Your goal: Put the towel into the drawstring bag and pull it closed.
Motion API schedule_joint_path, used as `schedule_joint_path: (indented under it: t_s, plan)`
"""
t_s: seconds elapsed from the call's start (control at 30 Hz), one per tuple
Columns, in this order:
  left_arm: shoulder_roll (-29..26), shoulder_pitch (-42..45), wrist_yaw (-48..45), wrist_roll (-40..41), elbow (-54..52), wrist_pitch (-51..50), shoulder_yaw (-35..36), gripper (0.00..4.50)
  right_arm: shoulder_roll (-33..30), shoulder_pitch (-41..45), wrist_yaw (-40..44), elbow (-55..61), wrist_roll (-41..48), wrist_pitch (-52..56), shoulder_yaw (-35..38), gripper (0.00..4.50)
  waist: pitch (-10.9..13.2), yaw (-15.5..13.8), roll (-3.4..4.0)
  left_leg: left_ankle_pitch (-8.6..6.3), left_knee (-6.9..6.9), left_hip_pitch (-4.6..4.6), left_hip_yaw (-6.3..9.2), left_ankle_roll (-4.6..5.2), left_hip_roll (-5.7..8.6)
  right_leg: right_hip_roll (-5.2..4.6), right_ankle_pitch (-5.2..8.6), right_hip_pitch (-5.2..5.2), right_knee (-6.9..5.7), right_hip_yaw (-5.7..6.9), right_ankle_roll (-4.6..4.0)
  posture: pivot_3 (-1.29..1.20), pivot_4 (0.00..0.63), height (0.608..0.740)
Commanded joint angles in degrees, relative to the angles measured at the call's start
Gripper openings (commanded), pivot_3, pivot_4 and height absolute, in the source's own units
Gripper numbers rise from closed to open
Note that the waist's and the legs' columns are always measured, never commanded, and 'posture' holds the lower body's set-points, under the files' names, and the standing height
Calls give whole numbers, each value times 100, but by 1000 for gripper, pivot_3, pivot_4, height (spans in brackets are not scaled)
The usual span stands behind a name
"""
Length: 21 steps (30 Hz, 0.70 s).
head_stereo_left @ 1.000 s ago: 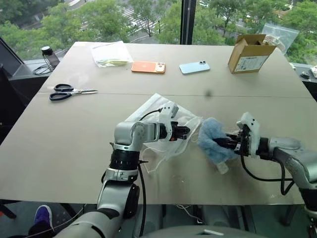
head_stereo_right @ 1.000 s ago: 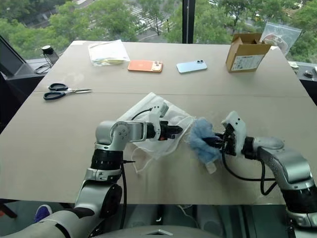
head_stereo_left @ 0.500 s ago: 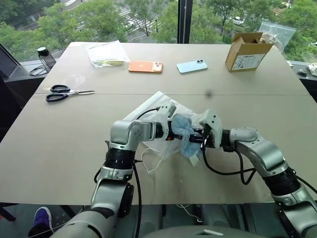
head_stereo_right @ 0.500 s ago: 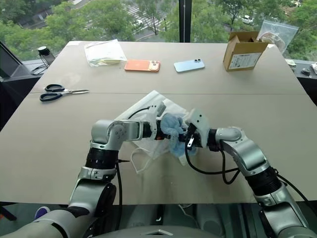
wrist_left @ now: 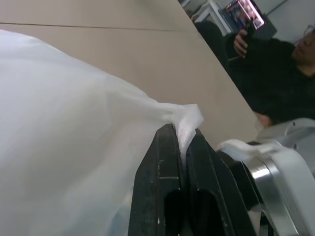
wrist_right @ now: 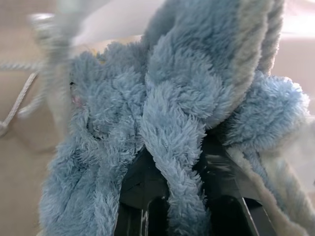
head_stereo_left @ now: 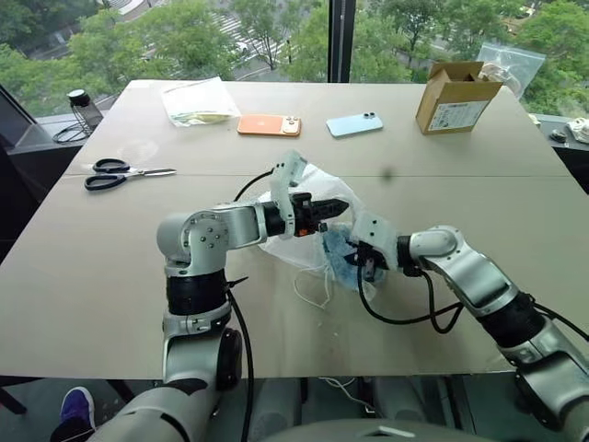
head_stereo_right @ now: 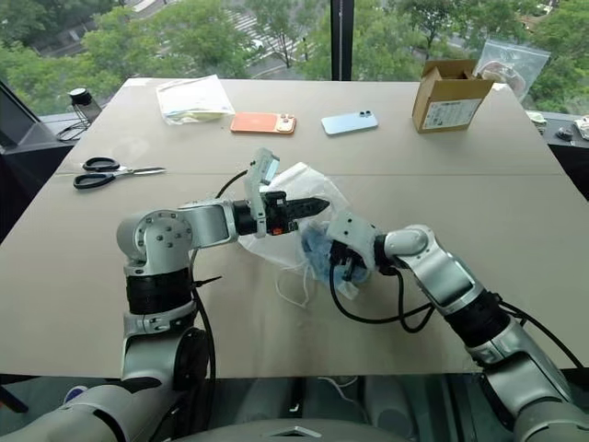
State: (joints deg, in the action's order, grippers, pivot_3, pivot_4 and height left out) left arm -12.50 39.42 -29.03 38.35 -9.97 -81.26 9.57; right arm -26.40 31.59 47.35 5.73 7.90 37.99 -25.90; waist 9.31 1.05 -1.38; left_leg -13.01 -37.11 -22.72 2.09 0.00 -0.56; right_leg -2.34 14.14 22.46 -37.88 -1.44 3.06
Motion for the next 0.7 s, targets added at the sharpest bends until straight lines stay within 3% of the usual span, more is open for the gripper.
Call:
schedule_joint_path:
  t_s: [0.03,0.23,0.37,0.5,0.7]
  plan:
    - [24,-81,8,108,-438,18,-544,0,909,43,-359,-200,990,1326,973,78,0,19,-1,0,-1,1,5,-1,-7,7,-7,0,-2,-5,-11,0,150,740]
    - [-192,-267,-76,362,-774,-241,-713,0,2534,274,-1329,-380,2957,2946,3578,77,25,68,13,1,11,-19,16,-3,-14,17,-15,29,-9,-17,-28,0,150,740]
    - [-111,-263,6,562,-782,-498,-397,0,3257,397,-2053,-907,3635,3003,4620,76,28,49,17,1,30,-24,12,-2,-4,1,-14,32,5,-14,-27,0,150,740]
    - [-203,-322,20,730,-875,-690,-152,0,3636,410,-2571,-1255,3973,2726,5135,76,36,66,24,0,41,-29,4,-1,2,-3,-14,39,15,-16,-25,0,150,740]
    - [-261,-383,-14,1302,-963,-1121,357,0,3812,296,-3163,-1473,4013,2132,5131,76,41,146,28,1,50,-48,-9,-1,2,-1,-13,70,5,-20,-24,0,150,740]
